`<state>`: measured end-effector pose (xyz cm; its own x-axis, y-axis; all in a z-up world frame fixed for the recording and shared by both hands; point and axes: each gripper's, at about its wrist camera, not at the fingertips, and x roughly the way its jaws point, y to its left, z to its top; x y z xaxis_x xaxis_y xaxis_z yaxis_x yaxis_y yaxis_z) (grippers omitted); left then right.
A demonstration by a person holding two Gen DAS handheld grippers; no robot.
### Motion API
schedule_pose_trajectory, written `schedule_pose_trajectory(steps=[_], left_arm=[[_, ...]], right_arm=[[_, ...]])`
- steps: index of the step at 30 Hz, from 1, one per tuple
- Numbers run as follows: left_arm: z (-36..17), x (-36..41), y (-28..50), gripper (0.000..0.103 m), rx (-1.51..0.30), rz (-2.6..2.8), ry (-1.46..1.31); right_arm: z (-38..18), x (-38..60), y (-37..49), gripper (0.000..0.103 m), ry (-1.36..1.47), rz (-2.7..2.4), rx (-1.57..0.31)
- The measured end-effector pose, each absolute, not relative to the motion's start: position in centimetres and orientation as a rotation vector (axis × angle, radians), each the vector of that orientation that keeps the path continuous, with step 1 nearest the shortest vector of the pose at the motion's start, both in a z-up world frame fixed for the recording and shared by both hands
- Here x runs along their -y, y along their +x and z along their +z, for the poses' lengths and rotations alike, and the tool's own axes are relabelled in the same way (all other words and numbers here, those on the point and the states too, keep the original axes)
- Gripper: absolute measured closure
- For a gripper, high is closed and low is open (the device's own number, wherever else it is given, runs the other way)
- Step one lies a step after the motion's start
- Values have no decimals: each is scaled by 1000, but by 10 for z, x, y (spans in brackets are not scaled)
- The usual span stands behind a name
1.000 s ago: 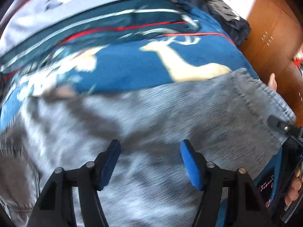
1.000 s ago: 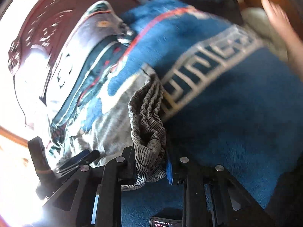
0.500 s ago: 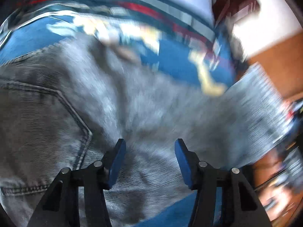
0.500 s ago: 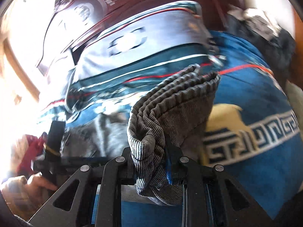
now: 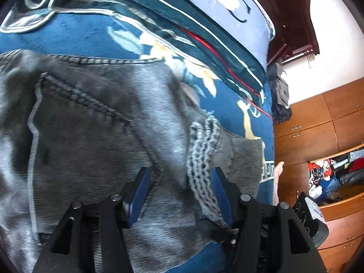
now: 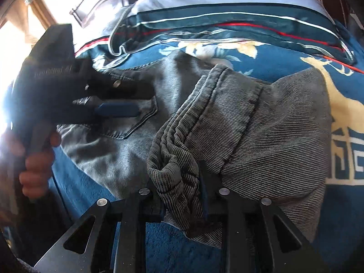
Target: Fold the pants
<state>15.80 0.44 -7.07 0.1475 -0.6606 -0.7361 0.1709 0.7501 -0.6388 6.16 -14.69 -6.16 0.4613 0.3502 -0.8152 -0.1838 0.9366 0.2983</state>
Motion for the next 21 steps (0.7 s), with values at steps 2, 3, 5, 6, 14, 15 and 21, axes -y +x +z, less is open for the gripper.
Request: schedule_pose_trajectory(steps=[2,3,5,6,14,15,21], left_arm=[[-67,2,160,44,-1293,-643,-463],[-65,8,161,44,-1294,-650,-464],[-60,18,163,42,-1293,-663,-465],[-57,22,164,42,-1286,-665,-466],[-71,32,176,38,-1345,-629,-493],[-75,33,175,38,-1356,-626,-493],[-81,45,169,40,-1372,-627,-404]], right_arm=[[-60,153,60,78,208,347,-1029],[-56,155,58,81,197,337,-1008],[-41,158,54,81,175,307,-941],[-32,157,52,82,176,294,-911],[-60,149,62,60,213,409,-1021],[-59,152,55,59,225,416,-1006],[-16,205,12,53,384,343,-865]])
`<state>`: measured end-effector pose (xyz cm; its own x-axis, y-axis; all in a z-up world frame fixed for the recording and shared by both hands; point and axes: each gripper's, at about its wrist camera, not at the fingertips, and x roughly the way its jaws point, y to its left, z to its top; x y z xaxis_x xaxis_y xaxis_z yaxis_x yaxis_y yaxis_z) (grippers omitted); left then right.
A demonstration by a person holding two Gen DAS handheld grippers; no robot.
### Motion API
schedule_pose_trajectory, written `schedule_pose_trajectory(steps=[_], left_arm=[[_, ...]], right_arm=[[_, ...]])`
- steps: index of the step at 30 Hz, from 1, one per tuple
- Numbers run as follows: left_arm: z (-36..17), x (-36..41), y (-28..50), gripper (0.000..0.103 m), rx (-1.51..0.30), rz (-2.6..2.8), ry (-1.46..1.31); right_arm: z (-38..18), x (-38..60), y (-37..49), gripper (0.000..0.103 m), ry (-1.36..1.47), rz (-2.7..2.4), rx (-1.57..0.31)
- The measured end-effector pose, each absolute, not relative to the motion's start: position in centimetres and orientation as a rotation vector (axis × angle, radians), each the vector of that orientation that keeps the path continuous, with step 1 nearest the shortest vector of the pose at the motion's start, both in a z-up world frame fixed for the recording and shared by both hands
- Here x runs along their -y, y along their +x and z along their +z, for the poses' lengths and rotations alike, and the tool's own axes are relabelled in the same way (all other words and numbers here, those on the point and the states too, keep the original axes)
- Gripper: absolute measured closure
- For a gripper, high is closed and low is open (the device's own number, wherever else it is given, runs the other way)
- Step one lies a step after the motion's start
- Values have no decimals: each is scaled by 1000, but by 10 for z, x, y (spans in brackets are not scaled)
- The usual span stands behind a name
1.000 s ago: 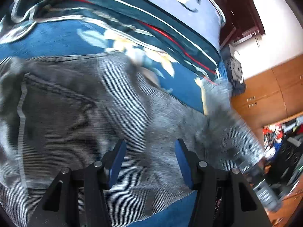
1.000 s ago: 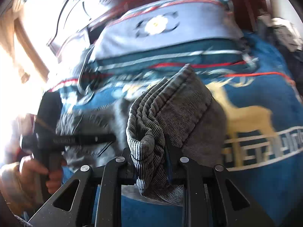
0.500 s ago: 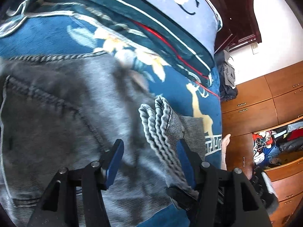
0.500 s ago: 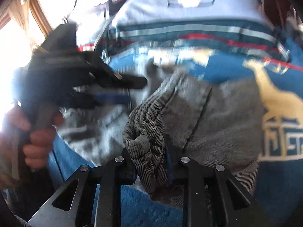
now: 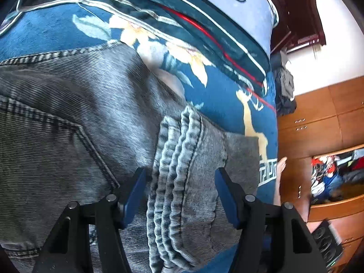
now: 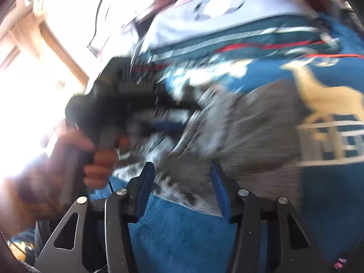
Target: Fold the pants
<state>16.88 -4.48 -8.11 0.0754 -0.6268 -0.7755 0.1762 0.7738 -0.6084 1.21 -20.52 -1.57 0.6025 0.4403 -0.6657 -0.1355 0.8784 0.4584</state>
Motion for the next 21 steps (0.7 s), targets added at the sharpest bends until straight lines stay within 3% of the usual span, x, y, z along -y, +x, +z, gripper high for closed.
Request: schedule_pose_trajectory(steps=[1,2,3,4,10,13,17,21], left_arm=[[-82,48,167,41,-1373,-631,-394],[-81,51,165,50,-1364,-630,-376],[-80,53,161,76,-1347,-622,-341],[-79,54,159,85,-1337,-615,-316],[-57,26,138,87,-1170,-638,-392],[-73,20,127,87,-1200,-580,-349],[-83,7,127,82,-1225,-555,-407],[-51,2,139,80,-1147,-485,-346]], right_arm=[[-12,214,9,53,389,299,-854],[-9,224,7,53,389,236,-855],[-11,235,6,53,379,153,-884],[-15,241,11,51,375,101,-914],[-57,262,17,51,540,59,-1032],[-76,257,20,55,484,56,-1071],[-67,253,14,52,427,76,-1074],[-62,268,10,52,526,81,-1037]])
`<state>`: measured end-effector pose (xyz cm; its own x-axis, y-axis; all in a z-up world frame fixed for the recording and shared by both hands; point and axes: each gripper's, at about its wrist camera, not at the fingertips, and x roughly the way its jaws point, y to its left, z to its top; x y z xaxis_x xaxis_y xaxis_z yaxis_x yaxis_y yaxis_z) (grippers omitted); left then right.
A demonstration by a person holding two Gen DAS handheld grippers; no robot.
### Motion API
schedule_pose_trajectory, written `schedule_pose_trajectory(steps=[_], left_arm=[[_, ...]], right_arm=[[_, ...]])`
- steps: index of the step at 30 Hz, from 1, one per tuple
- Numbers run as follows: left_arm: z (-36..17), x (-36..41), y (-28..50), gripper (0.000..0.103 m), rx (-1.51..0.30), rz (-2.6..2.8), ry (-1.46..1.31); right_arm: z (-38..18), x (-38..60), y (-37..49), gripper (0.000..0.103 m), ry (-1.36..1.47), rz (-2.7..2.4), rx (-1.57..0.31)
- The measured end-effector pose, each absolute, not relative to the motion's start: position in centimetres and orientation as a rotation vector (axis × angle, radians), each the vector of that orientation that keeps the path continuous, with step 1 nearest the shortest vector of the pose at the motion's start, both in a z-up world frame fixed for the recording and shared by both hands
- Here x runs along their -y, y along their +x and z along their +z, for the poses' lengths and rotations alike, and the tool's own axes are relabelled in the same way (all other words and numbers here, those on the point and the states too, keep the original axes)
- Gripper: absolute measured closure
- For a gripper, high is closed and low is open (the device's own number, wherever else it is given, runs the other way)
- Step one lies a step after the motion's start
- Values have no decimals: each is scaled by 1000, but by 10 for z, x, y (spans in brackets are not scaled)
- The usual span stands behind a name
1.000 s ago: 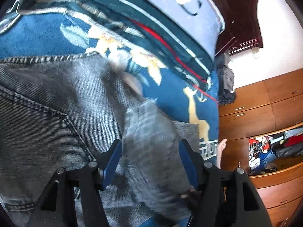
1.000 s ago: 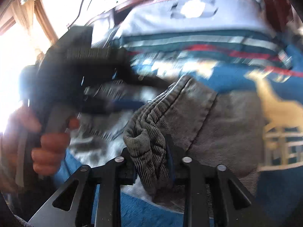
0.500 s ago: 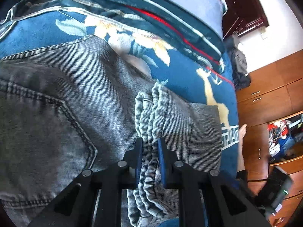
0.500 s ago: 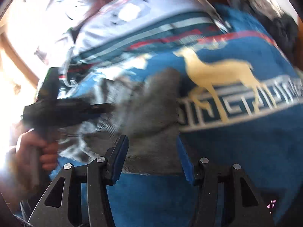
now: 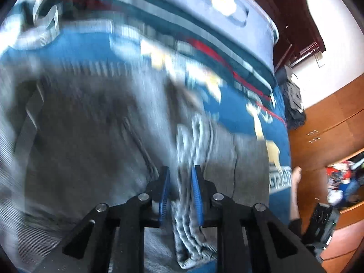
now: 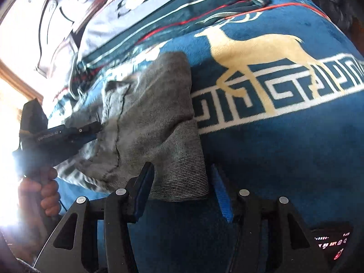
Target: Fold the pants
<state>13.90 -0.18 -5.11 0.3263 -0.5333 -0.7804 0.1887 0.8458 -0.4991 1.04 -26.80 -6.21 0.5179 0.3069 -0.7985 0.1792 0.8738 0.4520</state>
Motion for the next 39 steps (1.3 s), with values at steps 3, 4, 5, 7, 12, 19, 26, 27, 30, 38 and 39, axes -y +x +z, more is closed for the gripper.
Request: schedule_pose_trajectory(steps=[3,4,5,7,12,19,26,27,30,38,39], left_arm=[[-19,19,154,77,-1091,-537,-303],[-13,33,159,77,-1101,-570,-275],[-8,49,162,77,-1106,-609,-251],[-4,89,163,77,-1127,-715,-218],[-40,179,155,77,-1289,-857,-92],[-103,168,179,98,-1413,-662,-269],[-70,158,169,97,-1350,-704,-258],[-60,149,164,97,-1323,-727,-261],[-37,124,146,87,-1266,-755,-235],[-54,63,85,84,-1298,-721,-61],[-65,60,81,84,-1322,-712,-58]], right_arm=[[-62,273,10,53,585,103,-1018],[-63,275,9,56,596,108,-1014],[-64,276,9,58,603,112,-1012],[-68,277,8,66,618,111,-1011],[-72,278,7,76,630,99,-1013],[-72,271,-1,87,559,60,-1056],[-79,284,-6,81,689,63,-1041],[-76,285,-8,76,689,57,-1037],[-57,283,-13,70,604,6,-986],[-40,254,-4,81,448,37,-953],[-49,249,-2,83,446,46,-983]])
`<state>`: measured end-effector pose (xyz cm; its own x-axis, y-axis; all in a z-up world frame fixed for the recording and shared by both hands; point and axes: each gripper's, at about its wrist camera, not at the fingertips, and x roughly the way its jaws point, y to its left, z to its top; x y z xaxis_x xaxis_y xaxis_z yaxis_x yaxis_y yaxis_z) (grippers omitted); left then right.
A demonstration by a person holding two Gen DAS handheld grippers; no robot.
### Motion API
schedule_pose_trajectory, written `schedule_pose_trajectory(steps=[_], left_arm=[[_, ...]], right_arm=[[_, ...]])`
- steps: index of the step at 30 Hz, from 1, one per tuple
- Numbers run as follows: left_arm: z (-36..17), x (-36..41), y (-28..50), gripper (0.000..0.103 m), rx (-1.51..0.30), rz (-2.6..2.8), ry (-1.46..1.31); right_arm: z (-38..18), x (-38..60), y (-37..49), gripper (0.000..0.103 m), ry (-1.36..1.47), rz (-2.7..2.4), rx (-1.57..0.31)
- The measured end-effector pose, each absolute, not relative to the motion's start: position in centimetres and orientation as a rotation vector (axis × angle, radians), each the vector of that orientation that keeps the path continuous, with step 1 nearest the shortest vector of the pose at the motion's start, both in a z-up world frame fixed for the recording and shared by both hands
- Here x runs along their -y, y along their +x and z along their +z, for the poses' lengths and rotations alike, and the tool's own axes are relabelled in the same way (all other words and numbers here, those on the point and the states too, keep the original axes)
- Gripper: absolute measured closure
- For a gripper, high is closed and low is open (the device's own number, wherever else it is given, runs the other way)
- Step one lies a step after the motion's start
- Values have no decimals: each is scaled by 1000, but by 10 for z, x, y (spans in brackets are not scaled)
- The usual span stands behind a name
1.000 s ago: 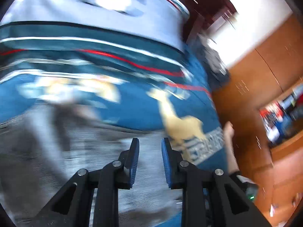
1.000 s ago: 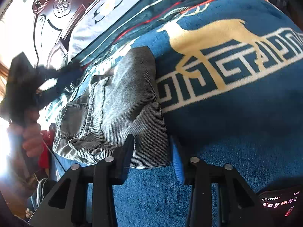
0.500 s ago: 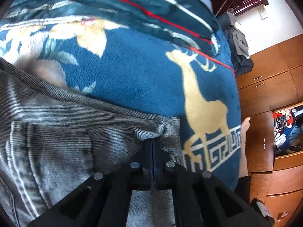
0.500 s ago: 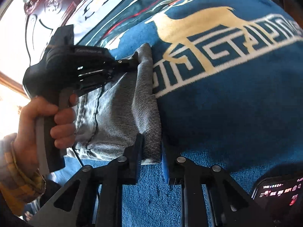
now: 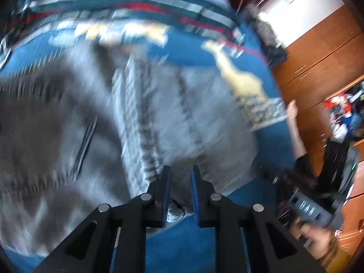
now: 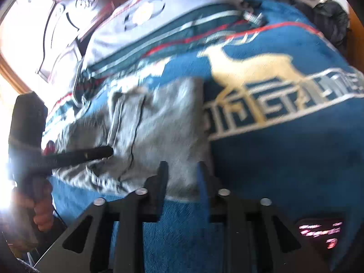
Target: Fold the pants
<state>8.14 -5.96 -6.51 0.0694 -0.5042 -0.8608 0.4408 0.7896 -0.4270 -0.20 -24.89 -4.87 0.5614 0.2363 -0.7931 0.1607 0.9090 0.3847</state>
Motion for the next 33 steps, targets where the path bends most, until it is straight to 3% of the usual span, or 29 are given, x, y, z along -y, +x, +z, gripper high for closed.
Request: schedule_pose_trajectory(steps=[5,11,16,21,23,26,28,29,30,31,33], left_arm=[[-82,34,87,88,-1342,-697,-259],[-51,39,94,86,-1223,-725,-238],[-50,73,131,86,-1187,-665,-175],[-85,71,152,87,-1237,-585,-187],[-85,67,150,87,-1225,-596,-207],[-76,57,146,86,-1227,-627,-229],[-66,46,141,79,-1214,-623,-228],[-59,37,138,59,-1198,-608,-227],[-52,26,134,32,-1175,-588,-233],[-44,16,131,24,-1151,-569,-244],[-31,-7,125,21,-1111,-544,-267]], right_arm=[[-68,247,9,88,444,49,-1068],[-33,250,6,76,409,35,-1000],[-22,244,55,75,340,40,-965],[-43,237,97,75,278,39,-1009],[-64,231,106,75,212,31,-1095],[-62,221,100,71,122,28,-1070],[-54,216,94,66,124,30,-1055],[-50,214,91,63,121,30,-1048],[-43,209,87,50,107,28,-1034],[-39,204,84,40,96,25,-1024],[-29,192,77,38,70,36,-998]])
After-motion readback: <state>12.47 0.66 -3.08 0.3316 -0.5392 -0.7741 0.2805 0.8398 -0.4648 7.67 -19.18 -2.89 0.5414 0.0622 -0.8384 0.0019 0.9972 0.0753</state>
